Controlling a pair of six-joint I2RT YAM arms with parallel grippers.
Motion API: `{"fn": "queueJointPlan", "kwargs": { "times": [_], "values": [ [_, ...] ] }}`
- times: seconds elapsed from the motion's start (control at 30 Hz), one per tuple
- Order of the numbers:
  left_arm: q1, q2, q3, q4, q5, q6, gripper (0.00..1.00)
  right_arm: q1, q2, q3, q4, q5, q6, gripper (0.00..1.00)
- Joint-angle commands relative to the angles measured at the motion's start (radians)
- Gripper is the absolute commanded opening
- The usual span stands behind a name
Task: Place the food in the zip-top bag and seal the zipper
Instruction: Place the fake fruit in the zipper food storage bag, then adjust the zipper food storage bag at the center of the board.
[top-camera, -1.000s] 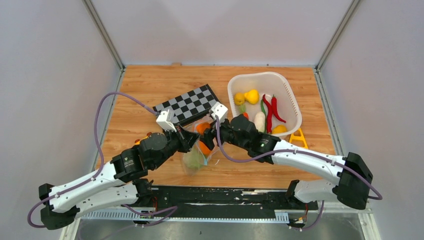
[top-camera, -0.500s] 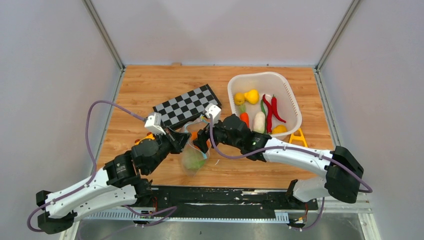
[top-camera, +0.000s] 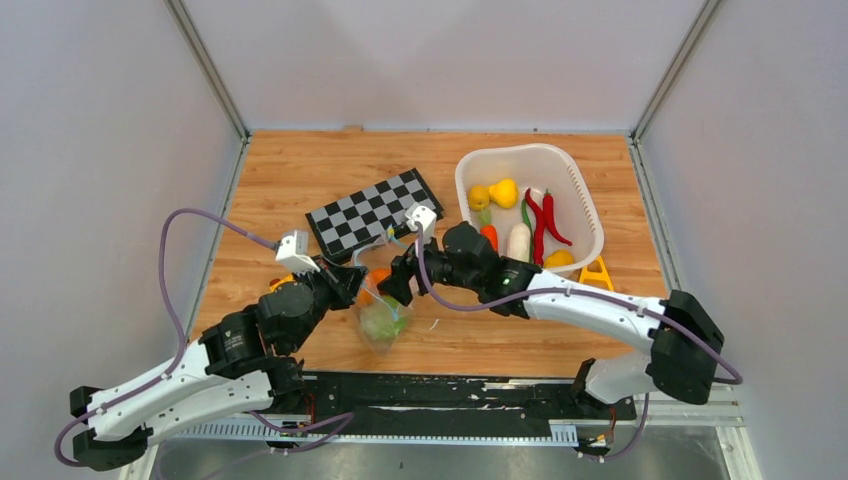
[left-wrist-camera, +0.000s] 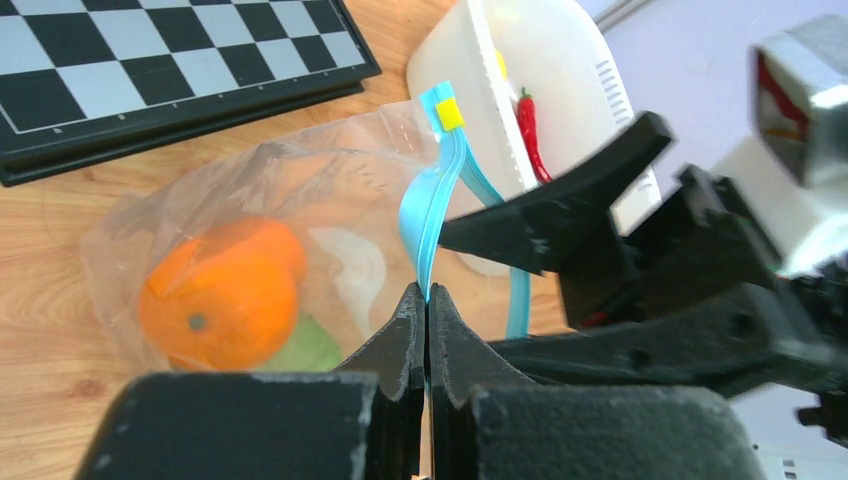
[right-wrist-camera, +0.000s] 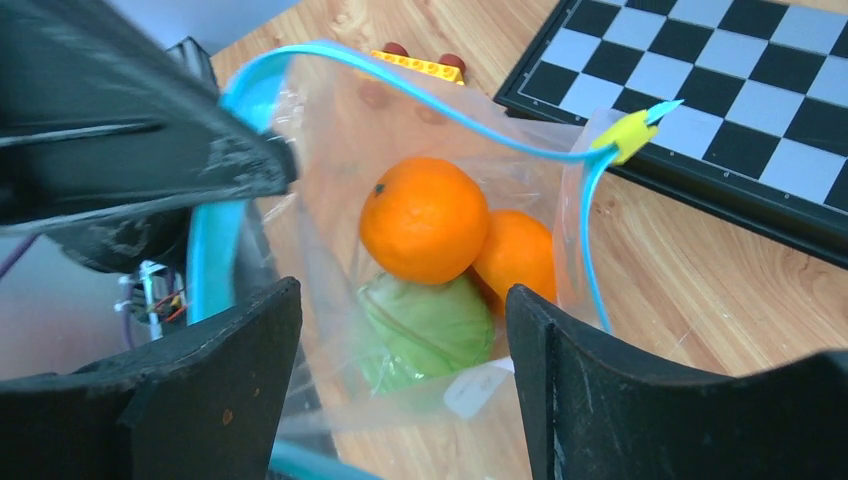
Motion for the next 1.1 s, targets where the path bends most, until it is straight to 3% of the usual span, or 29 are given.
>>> {"fn": "queueJointPlan", "kwargs": {
  "times": [0.0, 0.13, 0.23, 0.33, 0.53, 0.67, 0.77, 0.83, 0.87, 0.97, 1.07],
  "values": [
    [0.0, -0.011, -0.001, -0.038, -0.083, -0.03, 0.0, -0.005, -0.144, 0.033, -0.037, -0.055, -0.029, 0.74],
    [0.0, 0.037, 0.019, -0.037, -0.054, 0.022, 0.0, -0.005, -0.271, -0.001, -0.069, 0.018, -0.041, 0.73],
    [0.0, 0.105, 0.066, -0.067, -0.033, 0.033, 0.0, -0.005, -0.323, -0.032, -0.082, 0.157, -0.032, 0.74],
    [0.0, 0.132, 0.075, -0.051, -0.021, 0.042, 0.0, -0.027, -0.301, -0.003, -0.206, 0.277, 0.027, 0.78],
    [0.0, 0.124, 0.07, -0.024, -0.02, 0.05, 0.0, -0.053, -0.169, 0.056, -0.364, 0.28, 0.1, 0.78],
    [0.0, 0.121, 0.07, -0.029, -0.012, 0.048, 0.0, -0.054, -0.095, 0.087, -0.401, 0.258, 0.119, 0.61],
    [0.0, 0.11, 0.072, -0.031, -0.016, 0.062, 0.0, -0.055, -0.092, 0.102, -0.371, 0.182, 0.092, 0.32],
    [0.0, 0.099, 0.089, -0.058, -0.044, 0.076, 0.0, -0.054, -0.116, 0.119, -0.338, 0.07, 0.084, 0.06],
    [-0.001, 0.095, 0.103, -0.097, -0.068, 0.08, 0.0, -0.054, -0.134, 0.132, -0.324, 0.005, 0.086, 0.01],
    [0.0, 0.076, 0.142, -0.188, -0.146, 0.092, 0.0, -0.05, -0.213, 0.113, -0.176, -0.203, 0.123, 0.0],
    [0.0, 0.067, 0.165, -0.245, -0.182, 0.09, 0.0, -0.05, -0.258, 0.044, -0.075, -0.168, 0.151, 0.0]
  ]
}}
